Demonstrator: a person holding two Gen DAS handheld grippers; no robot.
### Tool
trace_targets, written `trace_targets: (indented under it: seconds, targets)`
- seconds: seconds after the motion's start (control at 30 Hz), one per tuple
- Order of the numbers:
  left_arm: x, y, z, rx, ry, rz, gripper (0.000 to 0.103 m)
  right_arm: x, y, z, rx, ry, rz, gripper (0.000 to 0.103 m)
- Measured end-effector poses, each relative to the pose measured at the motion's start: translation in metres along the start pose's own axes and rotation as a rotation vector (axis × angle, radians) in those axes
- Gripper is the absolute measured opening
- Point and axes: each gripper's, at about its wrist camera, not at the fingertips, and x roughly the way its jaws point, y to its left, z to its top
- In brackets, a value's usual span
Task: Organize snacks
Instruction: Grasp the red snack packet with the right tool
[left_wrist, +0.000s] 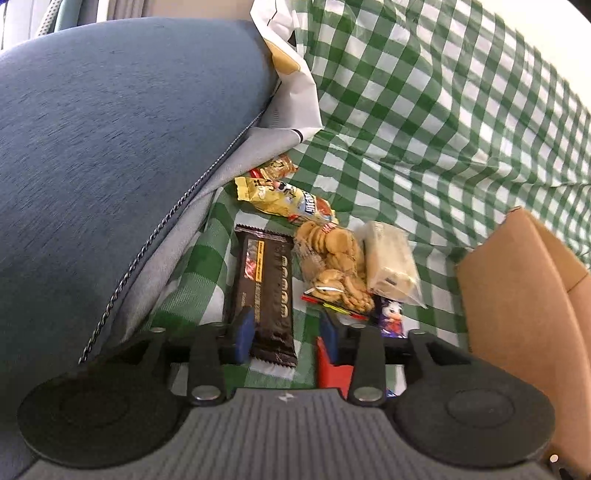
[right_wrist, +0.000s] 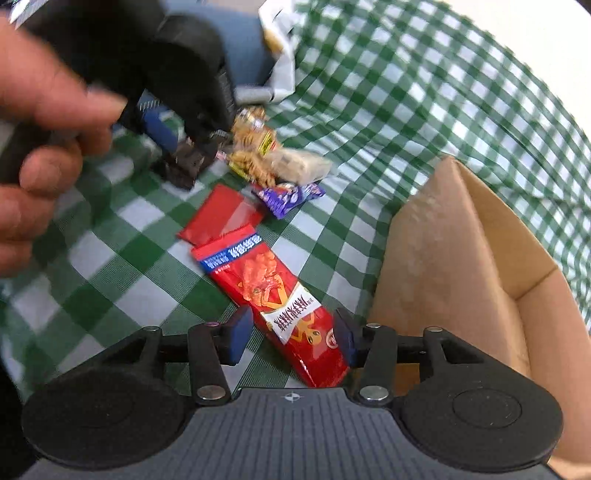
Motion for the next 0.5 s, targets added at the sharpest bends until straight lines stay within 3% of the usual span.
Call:
trace_targets:
  seconds: [0.1,0.2,0.23,0.27,0.3,0.5]
  targets:
    - [0.007,-0.002,0.003,0.001,-0.009,0.018,0.055,0.016,0.005,-0.001,-0.034,0.031,0.002,0.051]
    - [0.016,-0.008,0.003,0.025,-0.002,0.045,0.059,0.018,0.007,-0.004,-0.047,0.005,0.000,0.048]
    - [0.018,-0.011,0.002,0.047,-0.004,0.066,0.060,0.017,0.006,-0.005,-0.045,-0.002,0.003,0.044]
    - [0.019,-0.014,0.001,0.077,-0.007,0.098,0.061,0.017,0.005,-0.005,-0.036,-0.007,0.020,0.026]
    - [0.021,-0.017,0.000,0.105,-0.005,0.125,0.061,0.018,0.005,-0.005,-0.028,-0.006,0.040,0.018]
    - [0.030,-0.014,-0.002,0.115,0.033,0.140,0.060,0.016,0.006,-0.008,0.012,-0.047,0.039,0.010]
